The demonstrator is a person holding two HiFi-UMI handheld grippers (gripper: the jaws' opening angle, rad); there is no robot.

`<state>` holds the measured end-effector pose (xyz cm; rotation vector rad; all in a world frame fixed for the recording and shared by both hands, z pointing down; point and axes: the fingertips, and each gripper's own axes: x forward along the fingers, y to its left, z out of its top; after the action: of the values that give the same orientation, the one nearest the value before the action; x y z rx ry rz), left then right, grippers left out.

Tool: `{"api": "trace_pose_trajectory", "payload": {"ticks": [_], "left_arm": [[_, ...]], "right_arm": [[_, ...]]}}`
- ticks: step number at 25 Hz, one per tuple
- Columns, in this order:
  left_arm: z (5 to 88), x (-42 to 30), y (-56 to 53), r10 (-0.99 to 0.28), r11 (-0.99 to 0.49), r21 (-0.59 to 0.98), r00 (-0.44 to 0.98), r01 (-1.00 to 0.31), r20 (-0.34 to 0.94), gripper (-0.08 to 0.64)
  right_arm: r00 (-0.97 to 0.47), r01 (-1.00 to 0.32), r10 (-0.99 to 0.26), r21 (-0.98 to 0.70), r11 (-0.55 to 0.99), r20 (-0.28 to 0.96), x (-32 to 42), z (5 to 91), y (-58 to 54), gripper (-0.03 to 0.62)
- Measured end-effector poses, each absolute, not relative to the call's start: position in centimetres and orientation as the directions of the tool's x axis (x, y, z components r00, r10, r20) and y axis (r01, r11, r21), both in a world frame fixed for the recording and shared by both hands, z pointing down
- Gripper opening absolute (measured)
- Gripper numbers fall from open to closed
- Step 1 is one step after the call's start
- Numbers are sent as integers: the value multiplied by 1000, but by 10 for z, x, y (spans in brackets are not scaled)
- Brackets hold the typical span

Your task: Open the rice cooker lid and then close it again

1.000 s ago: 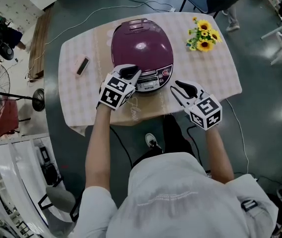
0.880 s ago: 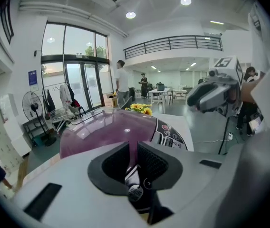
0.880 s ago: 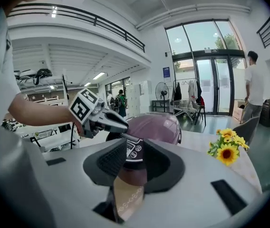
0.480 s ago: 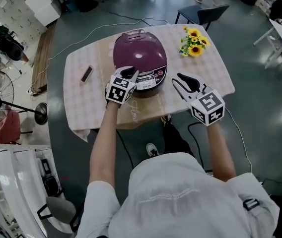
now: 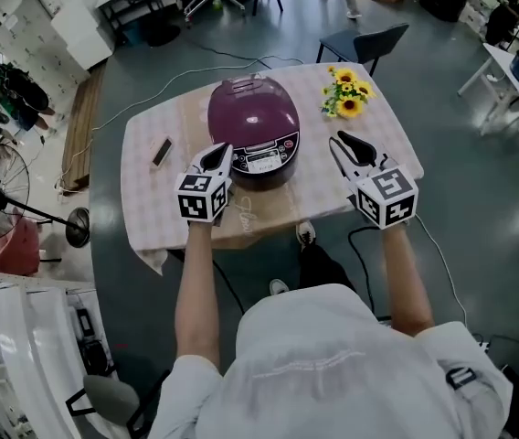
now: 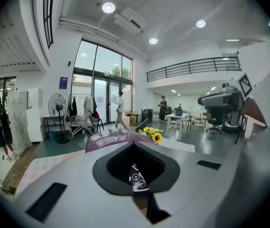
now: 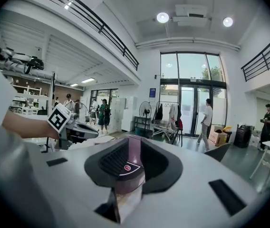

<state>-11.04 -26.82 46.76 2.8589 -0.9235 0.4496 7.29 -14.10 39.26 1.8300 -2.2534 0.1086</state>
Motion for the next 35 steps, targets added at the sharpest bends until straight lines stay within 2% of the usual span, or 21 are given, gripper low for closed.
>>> {"api": "trace_pose_trajectory", "payload": {"ticks": [8,16,23,35], "left_arm": [[402,-119,-224,-558,-829,-77,808,-554,188,15],[359,-138,-197,-600,-796,-186,792,-576,114,15],[340,-142,-182,-609,-784,-214,789,-583,80,15],[334,-134,-172,-596,-787,-251,800,-564,71,15]], "right_arm": [[-230,-952,-958,163,258,173,51,361,-148,92],[-262,-934,-957,215,285,128,27,346,-146,83],[-292,-932,-952,194,305,94,20,339,-140,51],[-320,-911,-940,234,340,120,12,342,-139,25]]}}
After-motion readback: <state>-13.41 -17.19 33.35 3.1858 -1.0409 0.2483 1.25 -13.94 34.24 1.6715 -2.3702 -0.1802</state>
